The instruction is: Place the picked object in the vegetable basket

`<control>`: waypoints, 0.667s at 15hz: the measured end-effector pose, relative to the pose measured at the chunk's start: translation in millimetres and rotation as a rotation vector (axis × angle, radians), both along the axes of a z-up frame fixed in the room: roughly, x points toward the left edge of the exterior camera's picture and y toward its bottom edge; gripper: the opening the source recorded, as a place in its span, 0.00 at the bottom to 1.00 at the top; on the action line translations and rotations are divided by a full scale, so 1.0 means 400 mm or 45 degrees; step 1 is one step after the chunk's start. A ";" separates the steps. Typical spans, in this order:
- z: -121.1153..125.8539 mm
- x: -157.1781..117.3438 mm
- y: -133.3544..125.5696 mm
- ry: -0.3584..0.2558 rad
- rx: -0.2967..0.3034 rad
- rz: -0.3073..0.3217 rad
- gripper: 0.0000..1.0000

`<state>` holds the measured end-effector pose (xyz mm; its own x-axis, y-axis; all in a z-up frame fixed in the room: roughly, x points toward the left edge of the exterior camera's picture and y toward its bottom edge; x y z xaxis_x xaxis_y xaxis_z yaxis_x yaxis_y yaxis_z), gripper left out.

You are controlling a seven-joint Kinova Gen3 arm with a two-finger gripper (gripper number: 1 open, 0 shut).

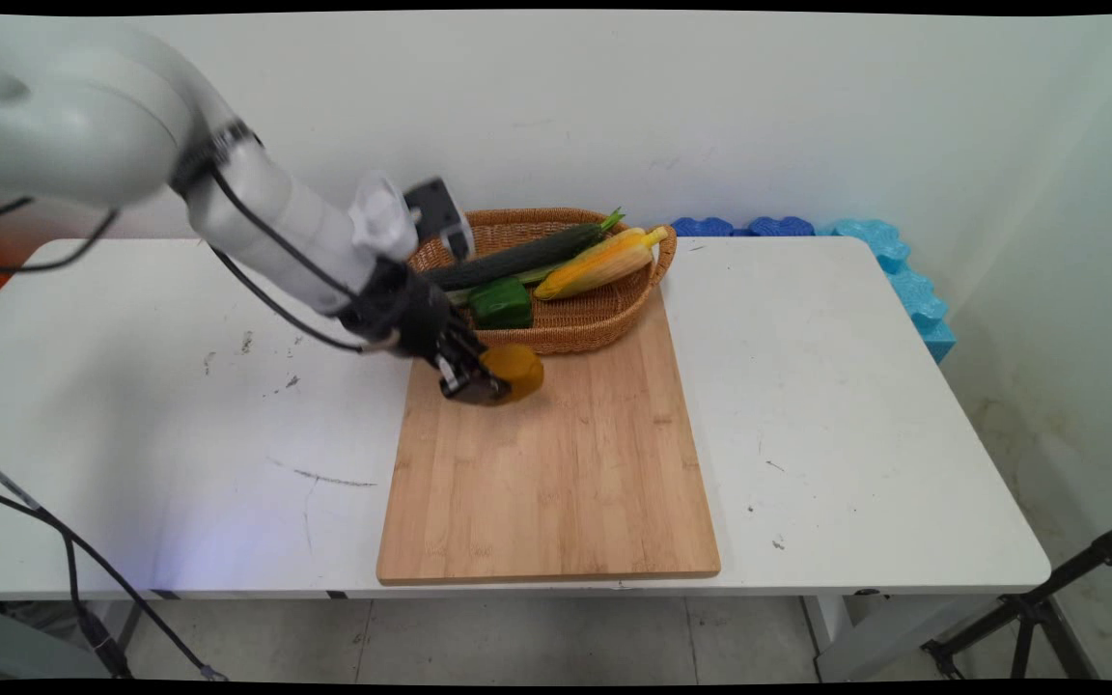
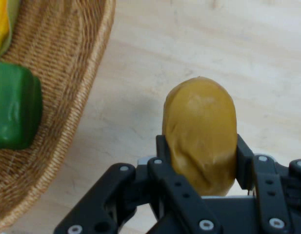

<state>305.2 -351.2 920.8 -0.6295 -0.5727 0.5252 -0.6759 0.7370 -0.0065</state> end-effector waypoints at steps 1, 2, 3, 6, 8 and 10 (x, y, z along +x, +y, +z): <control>0.038 0.007 -0.001 0.014 -0.001 -0.006 0.00; 0.071 0.015 -0.006 0.025 -0.004 -0.008 0.00; 0.108 0.026 -0.017 0.032 -0.013 -0.005 0.00; 0.197 0.071 -0.063 0.038 -0.045 0.042 0.00; 0.251 0.110 -0.110 0.049 -0.067 0.088 0.00; 0.282 0.142 -0.162 0.051 -0.081 0.138 0.00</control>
